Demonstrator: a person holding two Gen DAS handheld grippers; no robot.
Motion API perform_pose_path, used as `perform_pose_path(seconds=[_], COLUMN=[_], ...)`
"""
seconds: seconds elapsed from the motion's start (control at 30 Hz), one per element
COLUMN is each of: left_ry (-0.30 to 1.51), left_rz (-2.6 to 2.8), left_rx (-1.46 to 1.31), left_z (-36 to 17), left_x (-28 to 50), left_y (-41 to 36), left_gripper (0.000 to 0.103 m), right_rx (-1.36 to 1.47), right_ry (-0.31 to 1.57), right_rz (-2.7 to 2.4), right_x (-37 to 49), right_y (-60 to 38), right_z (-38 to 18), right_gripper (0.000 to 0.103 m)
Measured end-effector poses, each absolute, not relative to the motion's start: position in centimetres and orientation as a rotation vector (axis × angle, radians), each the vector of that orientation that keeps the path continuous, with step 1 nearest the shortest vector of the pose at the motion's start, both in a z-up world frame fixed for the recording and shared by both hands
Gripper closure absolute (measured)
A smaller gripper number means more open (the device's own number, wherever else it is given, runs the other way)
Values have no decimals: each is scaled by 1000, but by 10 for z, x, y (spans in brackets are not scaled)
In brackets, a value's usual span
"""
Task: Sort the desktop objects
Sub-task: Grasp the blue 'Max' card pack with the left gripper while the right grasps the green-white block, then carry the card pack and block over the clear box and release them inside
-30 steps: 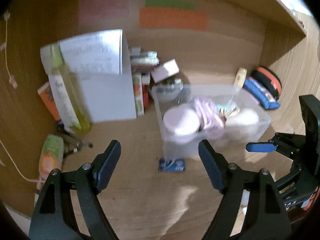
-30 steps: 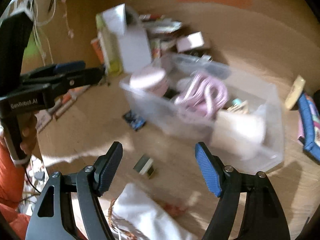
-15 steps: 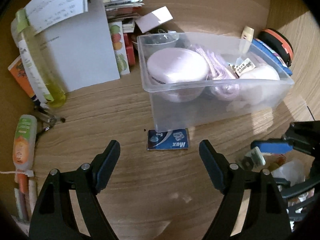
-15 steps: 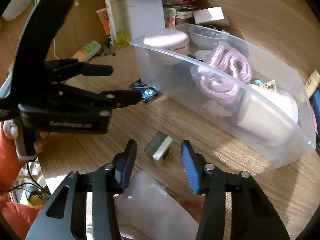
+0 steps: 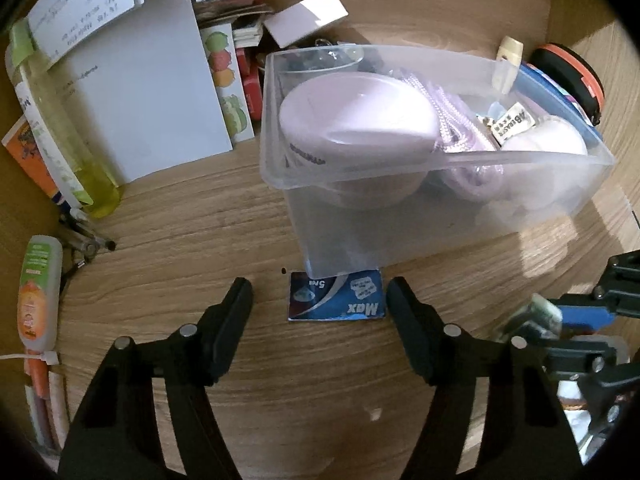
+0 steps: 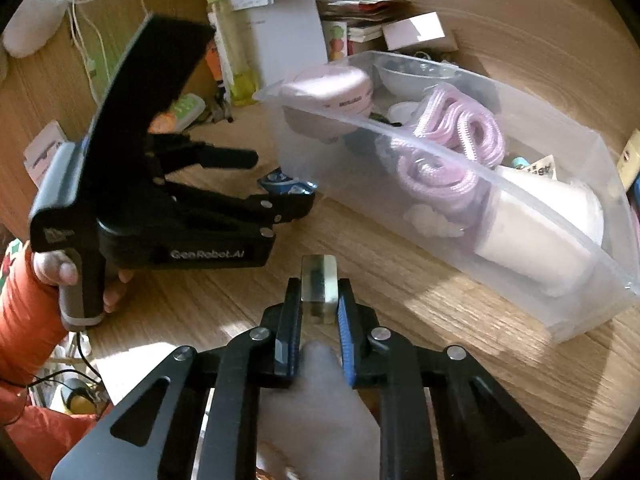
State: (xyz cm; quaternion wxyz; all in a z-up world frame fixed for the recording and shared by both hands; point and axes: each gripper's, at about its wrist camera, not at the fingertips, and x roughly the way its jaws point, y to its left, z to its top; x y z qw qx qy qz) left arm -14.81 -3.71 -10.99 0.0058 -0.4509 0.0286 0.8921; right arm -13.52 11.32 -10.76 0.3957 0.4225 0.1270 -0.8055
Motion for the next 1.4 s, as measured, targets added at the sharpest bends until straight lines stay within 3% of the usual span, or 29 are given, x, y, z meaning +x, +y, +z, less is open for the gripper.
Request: perform_pose_path(seconds=[0.2,0.8,1.4], left_ry=[64,104,95], left_rz=[2752,2793,2937], left_rx=[-1373,-1293,-951], left_z=[-110,-87,-9], left_x=[-143,-102,-89], left_y=[-36,-29,-10], left_gripper=[56,56,56], right_rx=[1071,1040,884], right_ry=[251,163,83], right_rz=[-2038,-2055,-2171], right_x=[-144,-140,-147], right_y=[122,140,170], right_z=[-100,-97,-28], right_gripper=[88,88,88])
